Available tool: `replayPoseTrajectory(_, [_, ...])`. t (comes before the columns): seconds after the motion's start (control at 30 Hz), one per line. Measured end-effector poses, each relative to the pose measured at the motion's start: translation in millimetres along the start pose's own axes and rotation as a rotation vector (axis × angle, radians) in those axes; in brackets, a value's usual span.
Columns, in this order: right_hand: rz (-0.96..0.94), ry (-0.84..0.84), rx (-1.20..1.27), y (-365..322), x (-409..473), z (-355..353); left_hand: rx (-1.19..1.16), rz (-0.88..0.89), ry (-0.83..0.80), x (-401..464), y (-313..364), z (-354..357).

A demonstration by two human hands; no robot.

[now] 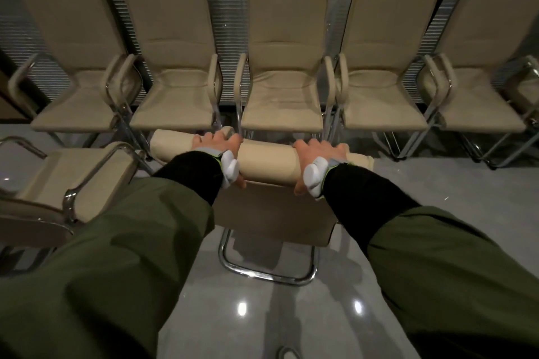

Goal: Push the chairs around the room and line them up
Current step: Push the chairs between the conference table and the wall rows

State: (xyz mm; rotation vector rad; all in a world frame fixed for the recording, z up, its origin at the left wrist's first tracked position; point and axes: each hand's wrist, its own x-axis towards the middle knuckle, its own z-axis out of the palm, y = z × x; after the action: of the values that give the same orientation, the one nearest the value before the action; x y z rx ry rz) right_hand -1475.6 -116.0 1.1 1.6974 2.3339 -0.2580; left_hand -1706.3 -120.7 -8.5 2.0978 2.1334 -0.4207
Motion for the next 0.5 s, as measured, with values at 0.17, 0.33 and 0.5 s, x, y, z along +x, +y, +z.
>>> replayPoseTrajectory(0.17, [-0.014, 0.003, 0.013, -2.6, -10.4, -0.3, 0.01, -0.032, 0.025, -11.3, 5.1, 2.1])
replayPoseTrajectory(0.33, [-0.025, 0.002, 0.004, -3.6, -21.7, 3.7, 0.004, -0.05, 0.048, -25.9, 9.4, 7.1])
replayPoseTrajectory(0.5, [-0.056, -0.003, -0.017, -1.1, -29.4, 6.0, -0.025, -0.083, 0.039, -41.1, 13.8, 10.3])
